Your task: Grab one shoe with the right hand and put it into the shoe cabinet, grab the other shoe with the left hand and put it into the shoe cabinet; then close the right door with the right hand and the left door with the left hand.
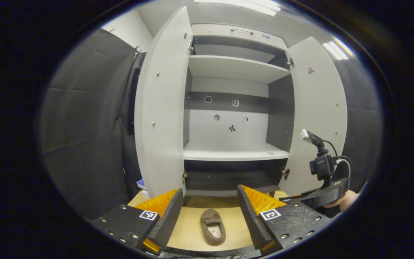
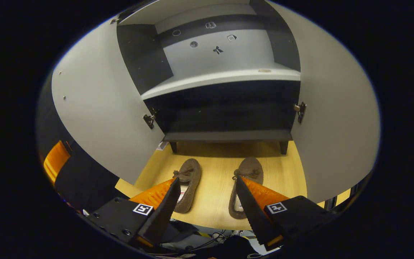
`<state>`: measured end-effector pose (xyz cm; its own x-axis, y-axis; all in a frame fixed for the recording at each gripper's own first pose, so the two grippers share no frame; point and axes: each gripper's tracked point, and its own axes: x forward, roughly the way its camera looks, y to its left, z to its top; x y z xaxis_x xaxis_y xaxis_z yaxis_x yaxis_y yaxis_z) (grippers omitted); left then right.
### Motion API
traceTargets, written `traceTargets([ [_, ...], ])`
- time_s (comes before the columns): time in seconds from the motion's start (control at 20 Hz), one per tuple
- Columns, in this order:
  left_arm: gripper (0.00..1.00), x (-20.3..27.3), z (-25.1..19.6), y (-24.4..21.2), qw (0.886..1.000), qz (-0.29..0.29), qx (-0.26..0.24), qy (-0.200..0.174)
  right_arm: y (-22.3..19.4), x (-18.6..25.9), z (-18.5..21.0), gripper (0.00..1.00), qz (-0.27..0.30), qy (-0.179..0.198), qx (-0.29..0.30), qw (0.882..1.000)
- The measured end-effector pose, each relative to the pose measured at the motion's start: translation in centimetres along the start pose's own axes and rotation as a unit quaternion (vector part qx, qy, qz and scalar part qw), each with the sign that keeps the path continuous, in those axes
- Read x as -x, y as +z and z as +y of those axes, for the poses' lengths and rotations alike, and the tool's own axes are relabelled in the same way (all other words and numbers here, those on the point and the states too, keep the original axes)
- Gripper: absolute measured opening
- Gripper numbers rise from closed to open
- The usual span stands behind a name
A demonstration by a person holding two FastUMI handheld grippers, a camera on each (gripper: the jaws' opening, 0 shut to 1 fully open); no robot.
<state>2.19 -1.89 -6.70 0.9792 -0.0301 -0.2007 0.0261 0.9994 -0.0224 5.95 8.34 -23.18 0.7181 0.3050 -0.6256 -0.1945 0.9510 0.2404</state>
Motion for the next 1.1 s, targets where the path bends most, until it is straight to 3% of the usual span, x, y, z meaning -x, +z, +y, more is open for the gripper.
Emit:
traceTargets([
  [0.1, 0.87, -0.5, -0.4, -0.2, 1.0, 0.009, -0.007, 0.0, -1.8, -2.2, -0.6, 0.99, 0.029, 0.003, -0.008, 1.0],
  [0.15, 0.91, -0.8, -0.6, -0.2, 1.0, 0.011, -0.009, 0.0, -2.7, -3.4, -1.0, 0.99, 0.044, 0.001, -0.01, 0.999],
  [0.4, 0.92, -1.9, -1.1, -1.2, 0.999, 0.03, -0.017, 0.012, -6.8, -9.0, -3.5, 0.99, 0.111, -0.021, -0.019, 0.993],
  [0.45, 0.87, -2.1, -1.2, -1.6, 0.999, 0.037, -0.014, 0.015, -7.2, -10.0, -4.0, 0.99, 0.115, -0.027, -0.013, 0.993],
  [0.5, 0.91, -2.2, -1.3, -2.0, 0.999, 0.044, -0.01, 0.019, -7.3, -10.9, -4.5, 0.93, 0.114, -0.033, -0.004, 0.993],
  [0.55, 0.87, -2.4, -1.3, -2.5, 0.998, 0.05, -0.006, 0.023, -7.6, -11.9, -5.2, 0.93, 0.118, -0.042, 0.009, 0.992],
  [0.6, 0.91, -2.7, -1.3, -2.8, 0.998, 0.056, -0.003, 0.028, -7.8, -12.8, -5.6, 0.93, 0.122, -0.047, 0.021, 0.991],
  [0.65, 0.87, -2.8, -1.4, -3.0, 0.998, 0.061, 0.0, 0.033, -8.2, -13.5, -6.0, 0.93, 0.127, -0.053, 0.031, 0.99],
  [0.9, 0.87, -3.9, -0.9, -2.9, 0.995, 0.072, 0.0, 0.068, -9.1, -16.4, -7.6, 0.96, 0.137, -0.076, 0.068, 0.985],
  [1.0, 0.91, -4.3, -0.8, -2.9, 0.994, 0.075, 0.0, 0.08, -8.8, -16.8, -8.3, 0.89, 0.133, -0.087, 0.074, 0.985],
  [1.1, 0.87, -4.7, -1.2, -3.1, 0.993, 0.081, 0.005, 0.086, -8.7, -16.8, -9.4, 0.69, 0.13, -0.103, 0.074, 0.983],
])
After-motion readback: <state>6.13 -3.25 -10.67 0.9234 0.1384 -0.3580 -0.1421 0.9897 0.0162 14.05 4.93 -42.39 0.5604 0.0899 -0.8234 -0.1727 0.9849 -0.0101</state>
